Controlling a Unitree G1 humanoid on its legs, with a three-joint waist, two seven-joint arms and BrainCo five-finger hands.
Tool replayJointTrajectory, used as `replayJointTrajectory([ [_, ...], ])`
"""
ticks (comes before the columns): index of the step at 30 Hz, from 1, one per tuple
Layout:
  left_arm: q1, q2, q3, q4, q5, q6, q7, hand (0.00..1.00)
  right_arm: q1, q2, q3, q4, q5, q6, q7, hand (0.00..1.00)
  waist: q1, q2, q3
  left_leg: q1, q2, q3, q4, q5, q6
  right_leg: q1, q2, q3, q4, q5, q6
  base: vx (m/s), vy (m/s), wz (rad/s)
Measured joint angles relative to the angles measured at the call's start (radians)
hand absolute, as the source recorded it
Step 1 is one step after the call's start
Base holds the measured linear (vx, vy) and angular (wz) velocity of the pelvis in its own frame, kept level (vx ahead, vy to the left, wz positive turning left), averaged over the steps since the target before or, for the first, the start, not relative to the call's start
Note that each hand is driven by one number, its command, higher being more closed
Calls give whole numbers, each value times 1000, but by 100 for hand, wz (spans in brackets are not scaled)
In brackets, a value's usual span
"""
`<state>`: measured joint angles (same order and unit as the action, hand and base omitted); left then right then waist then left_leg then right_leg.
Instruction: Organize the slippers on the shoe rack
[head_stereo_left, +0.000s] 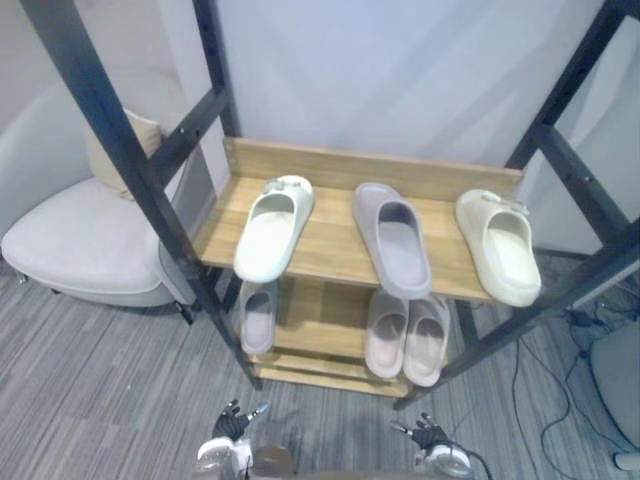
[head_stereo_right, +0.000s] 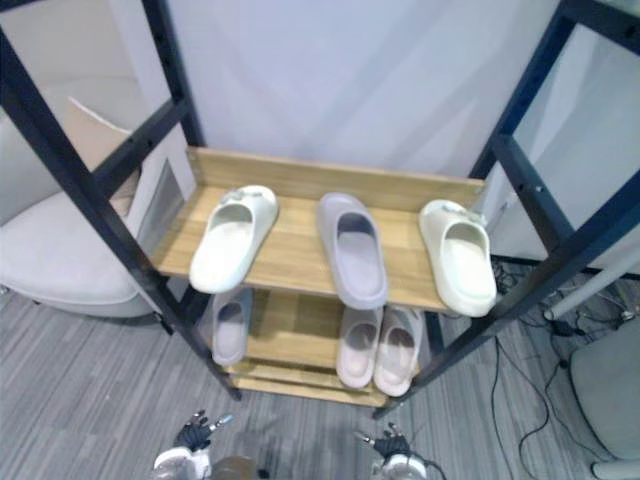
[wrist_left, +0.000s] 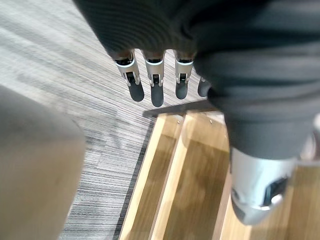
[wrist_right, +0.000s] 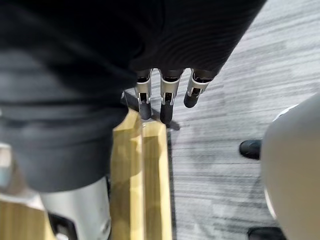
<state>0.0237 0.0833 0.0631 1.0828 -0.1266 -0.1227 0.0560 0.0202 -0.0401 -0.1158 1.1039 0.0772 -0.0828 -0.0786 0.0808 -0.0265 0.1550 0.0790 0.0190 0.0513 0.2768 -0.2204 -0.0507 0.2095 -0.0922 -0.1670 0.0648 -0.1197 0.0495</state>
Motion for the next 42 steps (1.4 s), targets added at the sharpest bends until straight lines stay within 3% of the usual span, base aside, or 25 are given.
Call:
replayJointTrajectory([
  [7, 0, 2, -6, 20, 19, 0, 0, 0, 10, -14, 4, 15, 0, 0, 0, 0, -19, 4, -4, 61, -1, 20, -108, 35, 17, 1, 3, 32, -13, 3, 4, -34, -28, -14],
  [14, -1, 3, -14, 25, 23, -1, 4, 0, 20, -25, 46, -22, 5, -8, -10, 0, -27, 1, -7, 100, -10, 40, -241, 113, 22, -30, 0, 71, -35, 29, 10, -108, -11, -10],
  [17, 5, 3, -14, 19, 23, 0, 6, 0, 76, -30, 93, -171, 4, -8, -17, 0, -29, 1, -10, 98, -10, 67, -258, 120, 24, -54, 2, 101, -37, 43, 11, -51, 23, -31],
  [23, 22, 21, -35, 6, 24, 0, 10, 0, 252, -45, 129, -760, -6, -18, -20, 0, -57, -15, -15, 94, -15, 118, -259, 116, 27, -78, 3, 153, -54, 67, 18, -10, 34, -26],
  [28, 28, 25, -45, 5, 27, -2, 10, 0, 369, -43, 130, -1092, -125, -42, -14, 0, -71, -20, -17, 95, -17, 126, -258, 113, 31, -81, 3, 169, -55, 71, 20, 16, 9, -9],
  [34, 28, 31, -75, 7, 57, -7, 9, 0, 419, -43, 130, -1278, -196, -76, -6, 0, -79, -20, -17, 96, -16, 126, -256, 112, 30, -83, 3, 170, -55, 71, 20, -38, -13, -1],
  [42, 28, 33, -83, 10, 66, -20, 4, 0, 400, -49, 144, -1413, -194, -125, -5, 0, -79, -21, -18, 93, -19, 114, -255, 112, 31, -82, 1, 157, -54, 71, 21, -28, -13, 3],
])
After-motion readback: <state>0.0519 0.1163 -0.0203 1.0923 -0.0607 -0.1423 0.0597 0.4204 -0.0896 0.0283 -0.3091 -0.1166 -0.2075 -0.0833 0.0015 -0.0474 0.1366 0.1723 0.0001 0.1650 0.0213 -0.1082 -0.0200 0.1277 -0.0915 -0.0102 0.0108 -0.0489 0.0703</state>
